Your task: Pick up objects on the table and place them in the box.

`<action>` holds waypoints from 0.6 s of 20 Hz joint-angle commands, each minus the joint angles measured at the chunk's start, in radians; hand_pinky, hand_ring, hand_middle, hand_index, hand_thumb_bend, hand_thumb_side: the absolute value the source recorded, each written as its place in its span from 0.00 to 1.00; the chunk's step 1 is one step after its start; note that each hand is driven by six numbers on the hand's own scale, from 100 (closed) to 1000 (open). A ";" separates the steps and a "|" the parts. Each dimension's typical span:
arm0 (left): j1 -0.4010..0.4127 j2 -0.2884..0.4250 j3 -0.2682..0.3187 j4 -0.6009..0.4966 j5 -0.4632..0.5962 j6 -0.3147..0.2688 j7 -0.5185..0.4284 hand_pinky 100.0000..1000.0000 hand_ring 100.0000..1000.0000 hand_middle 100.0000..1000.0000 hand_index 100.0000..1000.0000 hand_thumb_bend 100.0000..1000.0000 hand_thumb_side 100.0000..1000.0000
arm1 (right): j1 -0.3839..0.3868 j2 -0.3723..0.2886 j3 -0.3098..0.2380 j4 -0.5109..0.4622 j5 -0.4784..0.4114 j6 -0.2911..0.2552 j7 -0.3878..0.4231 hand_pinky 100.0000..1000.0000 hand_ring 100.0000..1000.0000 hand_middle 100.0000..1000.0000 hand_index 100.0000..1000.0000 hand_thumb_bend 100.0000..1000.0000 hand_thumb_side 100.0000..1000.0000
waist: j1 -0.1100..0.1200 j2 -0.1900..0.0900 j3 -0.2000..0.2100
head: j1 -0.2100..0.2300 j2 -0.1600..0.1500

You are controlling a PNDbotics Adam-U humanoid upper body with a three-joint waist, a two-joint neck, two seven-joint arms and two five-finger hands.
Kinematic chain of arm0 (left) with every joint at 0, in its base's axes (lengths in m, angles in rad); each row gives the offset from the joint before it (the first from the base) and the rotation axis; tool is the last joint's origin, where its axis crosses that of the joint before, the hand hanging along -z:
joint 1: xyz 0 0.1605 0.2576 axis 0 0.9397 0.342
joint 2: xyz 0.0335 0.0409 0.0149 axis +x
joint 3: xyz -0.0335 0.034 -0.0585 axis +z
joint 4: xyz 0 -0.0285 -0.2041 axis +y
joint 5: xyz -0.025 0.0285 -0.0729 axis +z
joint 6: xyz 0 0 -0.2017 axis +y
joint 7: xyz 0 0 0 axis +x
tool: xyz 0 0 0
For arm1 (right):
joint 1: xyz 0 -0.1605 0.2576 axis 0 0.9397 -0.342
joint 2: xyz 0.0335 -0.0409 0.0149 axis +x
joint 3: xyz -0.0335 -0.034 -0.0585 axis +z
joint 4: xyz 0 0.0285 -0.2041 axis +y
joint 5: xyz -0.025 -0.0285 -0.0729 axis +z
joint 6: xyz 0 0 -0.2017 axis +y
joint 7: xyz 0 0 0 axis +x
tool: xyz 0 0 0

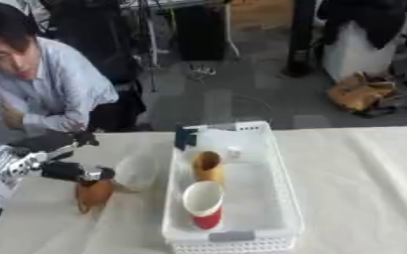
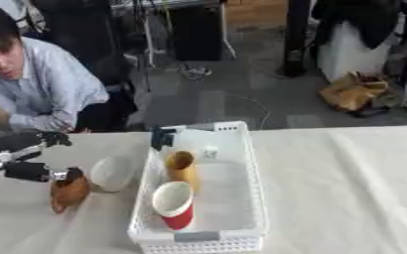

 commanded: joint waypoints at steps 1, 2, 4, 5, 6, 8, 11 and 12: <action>-0.023 0.017 0.013 0.045 0.078 0.052 0.009 1.00 1.00 1.00 1.00 0.50 0.84 | -0.003 -0.026 0.000 -0.017 -0.002 0.000 -0.008 0.78 0.86 0.73 0.79 0.00 1.00 | -0.002 -0.023 -0.001 | 0.004 0.008; -0.023 0.017 0.009 0.052 0.099 0.060 0.011 1.00 1.00 1.00 1.00 0.50 0.84 | -0.003 -0.026 0.000 -0.017 -0.002 0.001 -0.009 0.78 0.86 0.73 0.79 0.00 1.00 | -0.002 -0.023 -0.001 | 0.004 0.008; -0.021 0.014 0.005 0.064 0.134 0.077 0.038 1.00 1.00 1.00 1.00 0.49 0.85 | -0.004 -0.026 0.001 -0.017 -0.001 0.003 -0.009 0.78 0.86 0.72 0.79 0.00 1.00 | 0.000 -0.021 -0.001 | 0.003 0.008; -0.020 0.012 0.000 0.072 0.150 0.083 0.058 1.00 1.00 1.00 1.00 0.47 0.87 | -0.005 -0.026 0.001 -0.017 -0.001 0.004 -0.008 0.78 0.86 0.72 0.79 0.00 1.00 | 0.000 -0.021 -0.001 | 0.004 0.008; -0.019 0.010 -0.003 0.081 0.162 0.090 0.079 1.00 1.00 1.00 1.00 0.47 0.87 | -0.005 -0.026 0.002 -0.017 -0.001 0.005 -0.008 0.78 0.86 0.72 0.79 0.00 1.00 | 0.000 -0.020 -0.002 | 0.004 0.008; -0.019 0.005 -0.008 0.103 0.180 0.110 0.116 1.00 1.00 1.00 1.00 0.45 0.87 | -0.006 -0.025 0.002 -0.017 -0.002 0.005 -0.007 0.78 0.86 0.72 0.78 0.00 1.00 | 0.000 -0.019 -0.003 | 0.005 0.006; -0.020 -0.005 -0.018 0.126 0.211 0.136 0.146 1.00 1.00 1.00 1.00 0.44 0.87 | -0.006 -0.024 0.001 -0.017 -0.002 0.005 -0.009 0.78 0.86 0.72 0.78 0.00 1.00 | 0.000 -0.018 -0.005 | 0.006 0.003; -0.021 -0.008 -0.022 0.130 0.216 0.140 0.152 1.00 1.00 1.00 1.00 0.44 0.87 | -0.007 -0.024 0.001 -0.017 -0.002 0.005 -0.009 0.78 0.86 0.72 0.78 0.00 1.00 | 0.000 -0.017 -0.006 | 0.006 0.002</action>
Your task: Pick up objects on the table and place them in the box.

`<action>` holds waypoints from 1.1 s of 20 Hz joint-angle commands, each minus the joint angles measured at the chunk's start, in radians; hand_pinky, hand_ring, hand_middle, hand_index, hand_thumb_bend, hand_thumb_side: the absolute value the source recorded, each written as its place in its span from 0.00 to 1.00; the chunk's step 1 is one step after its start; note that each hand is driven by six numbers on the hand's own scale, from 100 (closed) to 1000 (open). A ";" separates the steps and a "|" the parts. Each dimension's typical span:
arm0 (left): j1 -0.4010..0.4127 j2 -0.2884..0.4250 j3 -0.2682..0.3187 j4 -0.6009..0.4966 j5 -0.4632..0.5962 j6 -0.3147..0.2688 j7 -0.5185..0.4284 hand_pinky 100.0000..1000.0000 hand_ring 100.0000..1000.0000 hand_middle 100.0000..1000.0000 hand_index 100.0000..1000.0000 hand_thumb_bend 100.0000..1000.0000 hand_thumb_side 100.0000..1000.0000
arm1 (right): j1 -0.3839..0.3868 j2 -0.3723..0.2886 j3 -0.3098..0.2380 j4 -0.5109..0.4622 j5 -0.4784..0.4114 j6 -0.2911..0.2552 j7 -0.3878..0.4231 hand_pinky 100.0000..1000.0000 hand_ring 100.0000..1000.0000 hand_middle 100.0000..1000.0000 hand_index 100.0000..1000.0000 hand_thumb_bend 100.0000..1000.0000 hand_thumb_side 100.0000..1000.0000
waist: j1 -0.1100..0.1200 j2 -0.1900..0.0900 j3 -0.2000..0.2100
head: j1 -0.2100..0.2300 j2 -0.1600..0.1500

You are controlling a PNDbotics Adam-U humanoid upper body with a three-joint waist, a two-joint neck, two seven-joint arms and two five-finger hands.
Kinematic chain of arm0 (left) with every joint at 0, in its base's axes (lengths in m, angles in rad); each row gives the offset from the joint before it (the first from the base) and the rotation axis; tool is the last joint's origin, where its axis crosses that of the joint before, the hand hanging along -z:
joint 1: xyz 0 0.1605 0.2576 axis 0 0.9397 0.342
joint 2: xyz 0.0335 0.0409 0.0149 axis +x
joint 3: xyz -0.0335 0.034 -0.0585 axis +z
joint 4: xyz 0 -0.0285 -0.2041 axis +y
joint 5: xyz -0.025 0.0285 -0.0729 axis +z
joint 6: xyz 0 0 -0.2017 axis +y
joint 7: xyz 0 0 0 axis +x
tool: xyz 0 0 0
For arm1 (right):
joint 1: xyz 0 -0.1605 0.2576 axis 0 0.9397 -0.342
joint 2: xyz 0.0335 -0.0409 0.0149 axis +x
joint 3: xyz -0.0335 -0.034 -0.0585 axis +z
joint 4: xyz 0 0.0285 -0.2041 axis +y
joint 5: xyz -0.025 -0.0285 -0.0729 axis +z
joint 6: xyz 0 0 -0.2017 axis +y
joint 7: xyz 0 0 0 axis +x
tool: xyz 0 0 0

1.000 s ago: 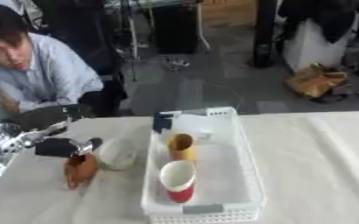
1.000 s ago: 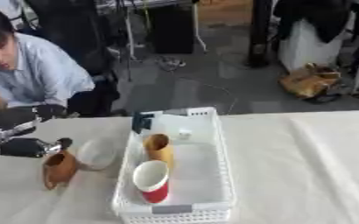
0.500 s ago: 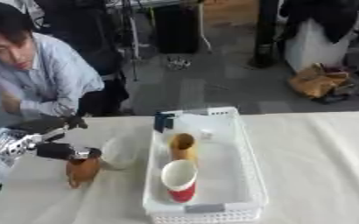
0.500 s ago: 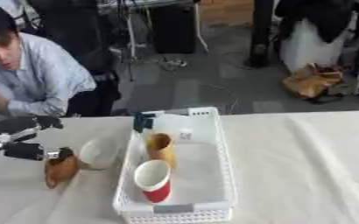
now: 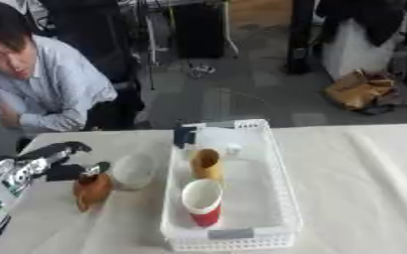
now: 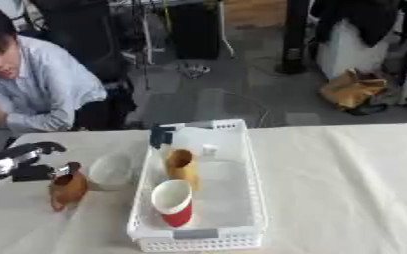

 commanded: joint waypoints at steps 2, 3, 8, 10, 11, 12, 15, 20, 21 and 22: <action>-0.020 0.014 -0.007 0.014 0.024 0.021 0.033 1.00 1.00 1.00 1.00 0.44 0.87 | -0.008 -0.023 -0.001 -0.017 -0.003 0.002 -0.004 0.78 0.86 0.72 0.78 0.00 1.00 | -0.002 -0.016 -0.001 | 0.006 -0.002; -0.021 0.012 -0.009 0.019 0.024 0.024 0.037 1.00 1.00 1.00 1.00 0.44 0.88 | -0.008 -0.023 -0.001 -0.017 -0.003 0.002 -0.003 0.78 0.86 0.72 0.78 0.00 1.00 | -0.002 -0.016 -0.001 | 0.007 -0.002; -0.030 -0.005 -0.014 0.062 -0.019 0.024 0.046 1.00 1.00 1.00 1.00 0.52 0.86 | -0.008 -0.020 -0.002 -0.017 -0.002 0.002 -0.005 0.78 0.86 0.72 0.77 0.00 1.00 | -0.003 -0.013 -0.007 | 0.013 -0.007; -0.036 -0.012 -0.016 0.084 -0.071 0.008 0.043 1.00 1.00 1.00 1.00 0.52 0.86 | -0.009 -0.019 -0.002 -0.017 -0.002 0.002 -0.005 0.78 0.86 0.72 0.77 0.00 1.00 | -0.003 -0.012 -0.008 | 0.014 -0.009; -0.038 -0.014 -0.012 0.091 -0.090 0.000 0.042 1.00 1.00 1.00 1.00 0.52 0.86 | -0.009 -0.018 -0.002 -0.017 -0.002 0.002 -0.005 0.78 0.86 0.72 0.77 0.00 1.00 | -0.003 -0.012 -0.008 | 0.014 -0.010; -0.039 -0.016 -0.008 0.100 -0.109 -0.006 0.045 1.00 1.00 1.00 1.00 0.54 0.85 | -0.009 -0.017 -0.002 -0.017 -0.002 0.002 -0.005 0.78 0.86 0.72 0.77 0.00 1.00 | -0.004 -0.010 -0.009 | 0.014 -0.011; -0.043 -0.024 0.008 0.128 -0.157 -0.021 0.070 1.00 1.00 1.00 1.00 0.54 0.85 | -0.009 -0.015 -0.002 -0.017 -0.002 0.001 -0.004 0.78 0.86 0.71 0.76 0.00 1.00 | -0.006 -0.007 -0.010 | 0.014 -0.016; -0.047 -0.032 0.026 0.162 -0.202 -0.029 0.110 1.00 1.00 1.00 1.00 0.53 0.86 | -0.010 -0.012 -0.001 -0.017 -0.003 0.002 -0.003 0.78 0.86 0.71 0.76 0.00 1.00 | -0.009 -0.004 -0.012 | 0.016 -0.022; -0.047 -0.034 0.029 0.166 -0.210 -0.029 0.119 1.00 1.00 1.00 1.00 0.53 0.86 | -0.010 -0.011 -0.001 -0.017 -0.003 0.002 -0.002 0.78 0.86 0.71 0.76 0.00 1.00 | -0.009 -0.003 -0.012 | 0.016 -0.023; -0.047 -0.035 0.031 0.170 -0.215 -0.030 0.124 1.00 1.00 1.00 1.00 0.53 0.86 | -0.010 -0.011 -0.001 -0.017 -0.003 0.002 -0.002 0.78 0.86 0.71 0.76 0.00 1.00 | -0.010 -0.003 -0.012 | 0.016 -0.024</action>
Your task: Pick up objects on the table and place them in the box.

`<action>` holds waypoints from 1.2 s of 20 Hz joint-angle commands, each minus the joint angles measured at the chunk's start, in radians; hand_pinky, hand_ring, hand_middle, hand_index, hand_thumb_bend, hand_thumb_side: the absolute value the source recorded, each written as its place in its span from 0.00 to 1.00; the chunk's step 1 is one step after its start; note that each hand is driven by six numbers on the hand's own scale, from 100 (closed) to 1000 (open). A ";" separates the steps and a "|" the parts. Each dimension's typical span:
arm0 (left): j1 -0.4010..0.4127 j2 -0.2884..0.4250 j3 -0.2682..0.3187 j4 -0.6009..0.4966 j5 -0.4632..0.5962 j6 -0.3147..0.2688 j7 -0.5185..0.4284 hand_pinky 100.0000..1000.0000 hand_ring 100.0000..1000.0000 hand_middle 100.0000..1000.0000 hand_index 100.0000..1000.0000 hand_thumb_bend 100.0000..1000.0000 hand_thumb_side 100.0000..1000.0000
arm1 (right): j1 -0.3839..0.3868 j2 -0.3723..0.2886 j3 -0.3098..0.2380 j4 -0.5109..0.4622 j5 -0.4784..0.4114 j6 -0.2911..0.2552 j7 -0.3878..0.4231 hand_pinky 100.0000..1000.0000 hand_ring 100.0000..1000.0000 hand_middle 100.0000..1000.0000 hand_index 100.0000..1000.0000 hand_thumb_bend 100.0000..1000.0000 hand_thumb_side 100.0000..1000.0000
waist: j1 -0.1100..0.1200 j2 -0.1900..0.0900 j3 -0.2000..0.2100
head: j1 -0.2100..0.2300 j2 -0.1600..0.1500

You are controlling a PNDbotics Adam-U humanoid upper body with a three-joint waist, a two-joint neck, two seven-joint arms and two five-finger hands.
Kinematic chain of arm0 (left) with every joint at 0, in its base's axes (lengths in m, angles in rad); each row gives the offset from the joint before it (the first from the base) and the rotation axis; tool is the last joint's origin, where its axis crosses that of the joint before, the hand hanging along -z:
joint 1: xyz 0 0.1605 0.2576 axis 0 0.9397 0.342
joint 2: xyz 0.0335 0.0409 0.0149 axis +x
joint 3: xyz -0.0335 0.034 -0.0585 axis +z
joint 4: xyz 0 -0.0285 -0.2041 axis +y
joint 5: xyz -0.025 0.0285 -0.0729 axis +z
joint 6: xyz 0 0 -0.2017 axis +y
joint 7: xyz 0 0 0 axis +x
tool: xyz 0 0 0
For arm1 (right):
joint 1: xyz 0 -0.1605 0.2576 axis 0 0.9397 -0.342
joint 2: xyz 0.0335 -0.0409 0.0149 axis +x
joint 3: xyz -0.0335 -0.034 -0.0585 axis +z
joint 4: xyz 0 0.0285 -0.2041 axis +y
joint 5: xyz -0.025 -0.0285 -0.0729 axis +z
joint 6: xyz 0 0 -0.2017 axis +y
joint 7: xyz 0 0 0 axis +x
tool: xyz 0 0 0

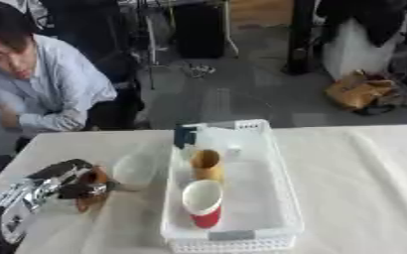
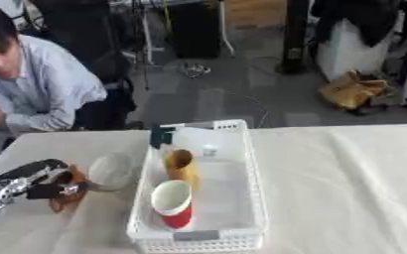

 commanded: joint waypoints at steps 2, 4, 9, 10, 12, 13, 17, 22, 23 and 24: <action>-0.025 0.023 0.020 0.006 -0.029 -0.003 0.029 1.00 1.00 1.00 1.00 0.52 0.86 | -0.009 -0.010 -0.001 -0.017 -0.003 -0.001 0.000 0.78 0.86 0.71 0.75 0.00 1.00 | -0.005 -0.014 0.000 | 0.003 -0.011; -0.024 0.021 0.023 0.012 -0.048 0.000 0.047 1.00 1.00 1.00 1.00 0.51 0.86 | -0.008 -0.008 -0.001 -0.017 -0.003 -0.002 0.000 0.78 0.86 0.71 0.75 0.00 1.00 | -0.008 -0.012 -0.003 | 0.006 -0.015; -0.025 0.012 0.038 0.023 -0.053 0.002 0.094 1.00 1.00 1.00 1.00 0.49 0.87 | -0.007 -0.006 -0.001 -0.017 -0.003 -0.006 0.000 0.78 0.86 0.71 0.74 0.00 1.00 | -0.012 -0.009 -0.004 | 0.006 -0.020; -0.029 0.011 0.041 0.025 -0.049 0.004 0.100 1.00 1.00 1.00 1.00 0.47 0.88 | -0.006 -0.006 -0.001 -0.017 -0.003 -0.006 0.000 0.78 0.86 0.71 0.74 0.00 1.00 | -0.013 -0.009 -0.004 | 0.006 -0.020; -0.042 0.008 0.049 0.033 -0.040 0.008 0.105 1.00 1.00 1.00 1.00 0.47 0.88 | -0.006 -0.005 0.000 -0.017 -0.004 -0.007 0.000 0.78 0.86 0.71 0.74 0.00 1.00 | -0.014 -0.009 -0.004 | 0.007 -0.021; -0.051 0.006 0.054 0.041 -0.037 0.009 0.102 1.00 1.00 1.00 1.00 0.47 0.89 | -0.006 -0.005 0.000 -0.017 -0.004 -0.007 0.000 0.78 0.86 0.71 0.74 0.00 1.00 | -0.014 -0.008 -0.005 | 0.009 -0.022; -0.078 0.000 0.063 0.079 -0.055 0.003 0.089 1.00 1.00 1.00 1.00 0.49 0.89 | -0.008 -0.004 0.001 -0.017 -0.005 -0.007 0.000 0.78 0.86 0.71 0.74 0.00 1.00 | -0.014 -0.006 -0.009 | 0.013 -0.025; -0.100 -0.012 0.082 0.120 -0.088 -0.005 0.084 1.00 1.00 1.00 1.00 0.48 0.90 | -0.011 -0.004 0.002 -0.017 -0.006 -0.008 -0.004 0.78 0.86 0.71 0.74 0.00 1.00 | -0.013 0.001 -0.020 | 0.020 -0.031; -0.103 -0.014 0.085 0.128 -0.091 -0.005 0.084 1.00 1.00 1.00 1.00 0.48 0.90 | -0.013 -0.004 0.003 -0.017 -0.006 -0.009 -0.004 0.78 0.86 0.71 0.74 0.00 1.00 | -0.012 0.004 -0.024 | 0.022 -0.034; -0.106 -0.015 0.088 0.135 -0.093 -0.006 0.083 1.00 1.00 1.00 1.00 0.48 0.90 | -0.014 -0.005 0.003 -0.017 -0.006 -0.010 -0.005 0.78 0.86 0.71 0.74 0.00 1.00 | -0.012 0.005 -0.026 | 0.024 -0.035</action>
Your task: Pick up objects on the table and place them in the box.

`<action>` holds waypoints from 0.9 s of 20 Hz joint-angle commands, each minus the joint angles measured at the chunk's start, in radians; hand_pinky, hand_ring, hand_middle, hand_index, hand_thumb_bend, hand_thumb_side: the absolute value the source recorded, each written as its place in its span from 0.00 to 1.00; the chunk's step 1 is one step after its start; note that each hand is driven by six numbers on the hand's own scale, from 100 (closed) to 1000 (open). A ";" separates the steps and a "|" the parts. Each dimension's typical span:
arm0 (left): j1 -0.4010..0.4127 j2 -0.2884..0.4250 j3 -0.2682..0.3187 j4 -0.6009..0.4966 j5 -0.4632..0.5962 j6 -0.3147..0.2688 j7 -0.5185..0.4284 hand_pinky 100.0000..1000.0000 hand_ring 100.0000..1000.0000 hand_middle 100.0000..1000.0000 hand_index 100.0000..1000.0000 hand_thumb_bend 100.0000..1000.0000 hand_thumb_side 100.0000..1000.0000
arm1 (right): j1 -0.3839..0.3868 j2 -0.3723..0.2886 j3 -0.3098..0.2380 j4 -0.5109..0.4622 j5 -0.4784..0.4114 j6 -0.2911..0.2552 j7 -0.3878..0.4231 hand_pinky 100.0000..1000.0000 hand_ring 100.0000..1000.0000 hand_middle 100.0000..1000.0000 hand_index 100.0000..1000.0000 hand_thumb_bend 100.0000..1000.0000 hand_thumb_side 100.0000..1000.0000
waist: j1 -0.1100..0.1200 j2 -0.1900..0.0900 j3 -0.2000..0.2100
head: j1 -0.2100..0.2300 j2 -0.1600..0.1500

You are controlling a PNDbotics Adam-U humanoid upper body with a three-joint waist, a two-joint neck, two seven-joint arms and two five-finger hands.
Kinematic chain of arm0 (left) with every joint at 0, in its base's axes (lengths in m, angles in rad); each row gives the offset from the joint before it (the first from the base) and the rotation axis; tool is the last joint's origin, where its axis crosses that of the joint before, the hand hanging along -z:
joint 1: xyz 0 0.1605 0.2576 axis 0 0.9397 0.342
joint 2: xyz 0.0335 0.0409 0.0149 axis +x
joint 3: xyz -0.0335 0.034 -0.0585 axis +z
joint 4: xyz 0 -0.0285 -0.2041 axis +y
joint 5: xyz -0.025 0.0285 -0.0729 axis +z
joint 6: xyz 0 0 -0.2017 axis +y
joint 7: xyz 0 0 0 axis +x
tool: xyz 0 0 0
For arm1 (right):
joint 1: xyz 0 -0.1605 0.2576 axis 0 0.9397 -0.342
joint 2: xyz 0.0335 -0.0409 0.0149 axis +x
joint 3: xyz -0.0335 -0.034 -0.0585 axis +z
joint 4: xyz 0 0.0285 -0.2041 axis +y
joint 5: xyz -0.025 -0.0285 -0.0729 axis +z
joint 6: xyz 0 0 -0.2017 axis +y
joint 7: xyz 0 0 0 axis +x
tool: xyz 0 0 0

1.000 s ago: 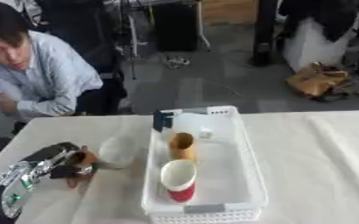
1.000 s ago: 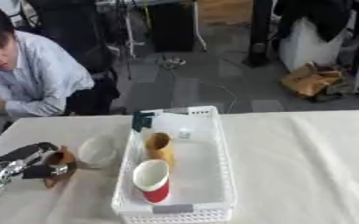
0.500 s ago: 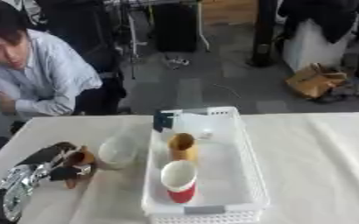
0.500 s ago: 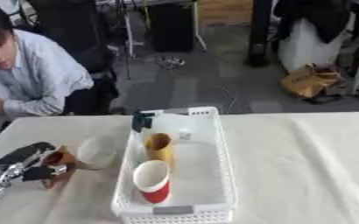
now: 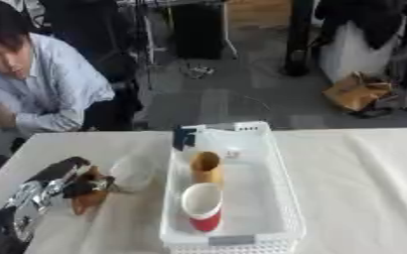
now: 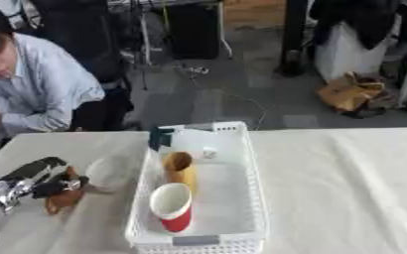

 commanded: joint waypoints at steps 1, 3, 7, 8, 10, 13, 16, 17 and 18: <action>-0.028 0.020 0.020 0.013 -0.013 -0.004 -0.004 1.00 1.00 1.00 1.00 0.49 0.90 | -0.010 -0.013 0.003 -0.017 -0.005 -0.007 -0.005 0.78 0.86 0.71 0.74 0.00 1.00 | -0.001 -0.012 -0.005 | 0.008 -0.014; -0.032 0.020 0.024 0.021 -0.017 -0.006 -0.008 1.00 1.00 1.00 1.00 0.49 0.90 | -0.011 -0.013 0.003 -0.017 -0.005 -0.008 -0.006 0.78 0.86 0.71 0.74 0.00 1.00 | -0.001 -0.010 -0.007 | 0.009 -0.016; -0.037 0.022 0.028 0.041 -0.040 -0.007 -0.017 1.00 1.00 1.00 1.00 0.51 0.89 | -0.015 -0.014 0.004 -0.017 -0.006 -0.012 -0.006 0.78 0.86 0.71 0.74 0.00 1.00 | -0.001 -0.003 -0.015 | 0.017 -0.020; -0.038 0.023 0.031 0.045 -0.046 -0.009 -0.020 1.00 1.00 1.00 1.00 0.51 0.89 | -0.016 -0.014 0.005 -0.017 -0.006 -0.012 -0.006 0.78 0.86 0.70 0.73 0.00 1.00 | -0.001 -0.002 -0.016 | 0.018 -0.020; -0.041 0.027 0.043 0.049 -0.056 -0.003 -0.009 1.00 1.00 1.00 1.00 0.51 0.89 | -0.017 -0.013 0.005 -0.017 -0.007 -0.012 -0.008 0.78 0.86 0.70 0.73 0.00 1.00 | -0.001 0.001 -0.019 | 0.019 -0.022; -0.041 0.030 0.050 0.052 -0.062 0.002 0.007 1.00 1.00 1.00 1.00 0.51 0.88 | -0.016 -0.013 0.005 -0.017 -0.006 -0.013 -0.008 0.78 0.86 0.70 0.73 0.00 1.00 | -0.003 0.001 -0.017 | 0.018 -0.018; -0.041 0.038 0.052 0.052 -0.065 0.002 0.013 1.00 1.00 1.00 1.00 0.50 0.89 | -0.015 -0.012 0.006 -0.017 -0.006 -0.012 -0.009 0.78 0.86 0.70 0.73 0.00 1.00 | -0.004 0.000 -0.014 | 0.017 -0.018; -0.041 0.040 0.052 0.051 -0.065 0.001 0.013 1.00 1.00 1.00 1.00 0.50 0.89 | -0.015 -0.012 0.005 -0.017 -0.006 -0.011 -0.008 0.78 0.86 0.70 0.73 0.00 1.00 | -0.004 -0.001 -0.013 | 0.017 -0.018; -0.041 0.042 0.053 0.050 -0.064 0.001 0.014 1.00 1.00 1.00 1.00 0.50 0.89 | -0.014 -0.012 0.005 -0.017 -0.006 -0.011 -0.009 0.78 0.86 0.70 0.73 0.00 1.00 | -0.005 -0.001 -0.012 | 0.017 -0.018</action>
